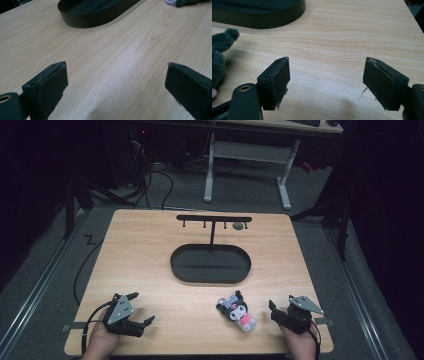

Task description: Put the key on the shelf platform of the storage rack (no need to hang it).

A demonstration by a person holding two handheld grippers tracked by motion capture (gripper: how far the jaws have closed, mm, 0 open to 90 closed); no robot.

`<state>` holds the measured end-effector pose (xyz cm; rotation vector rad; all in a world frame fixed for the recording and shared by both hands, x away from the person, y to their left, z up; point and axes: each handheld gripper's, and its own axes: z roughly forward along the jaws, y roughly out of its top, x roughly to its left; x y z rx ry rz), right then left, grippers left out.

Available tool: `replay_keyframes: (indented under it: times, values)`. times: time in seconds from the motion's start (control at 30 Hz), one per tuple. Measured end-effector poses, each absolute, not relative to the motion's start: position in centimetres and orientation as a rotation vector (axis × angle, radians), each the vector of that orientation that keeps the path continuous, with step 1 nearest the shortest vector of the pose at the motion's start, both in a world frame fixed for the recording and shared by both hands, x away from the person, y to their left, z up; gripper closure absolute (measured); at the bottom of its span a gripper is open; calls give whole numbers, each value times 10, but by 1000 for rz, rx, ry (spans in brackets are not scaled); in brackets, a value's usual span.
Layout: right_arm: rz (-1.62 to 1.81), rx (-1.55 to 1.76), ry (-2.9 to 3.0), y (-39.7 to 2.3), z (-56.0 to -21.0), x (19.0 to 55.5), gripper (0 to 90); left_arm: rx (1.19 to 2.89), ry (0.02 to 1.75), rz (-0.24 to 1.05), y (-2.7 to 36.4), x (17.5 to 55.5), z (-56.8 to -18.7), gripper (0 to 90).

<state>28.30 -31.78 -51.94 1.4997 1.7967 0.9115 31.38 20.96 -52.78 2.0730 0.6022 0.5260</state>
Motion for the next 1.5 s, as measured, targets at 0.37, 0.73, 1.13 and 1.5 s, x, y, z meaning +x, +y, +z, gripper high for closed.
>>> replay_keyframes:
  times: [0.37, 0.73, 1.13, 1.5]
  values:
    - [920, 1480, 1814, -312, -521, 287, 219, 2069, 604, 518, 212, 313, -528, 50]
    - [944, 1485, 1816, -315, -521, 285, 222, 2079, 594, 516, 208, 314, -528, 51]
    - [968, 1485, 1814, -315, -521, 284, 245, 2082, 593, 516, 209, 314, -528, 51]
    - [993, 1491, 1840, -313, -520, 285, 242, 2093, 585, 507, 207, 314, -529, 51]
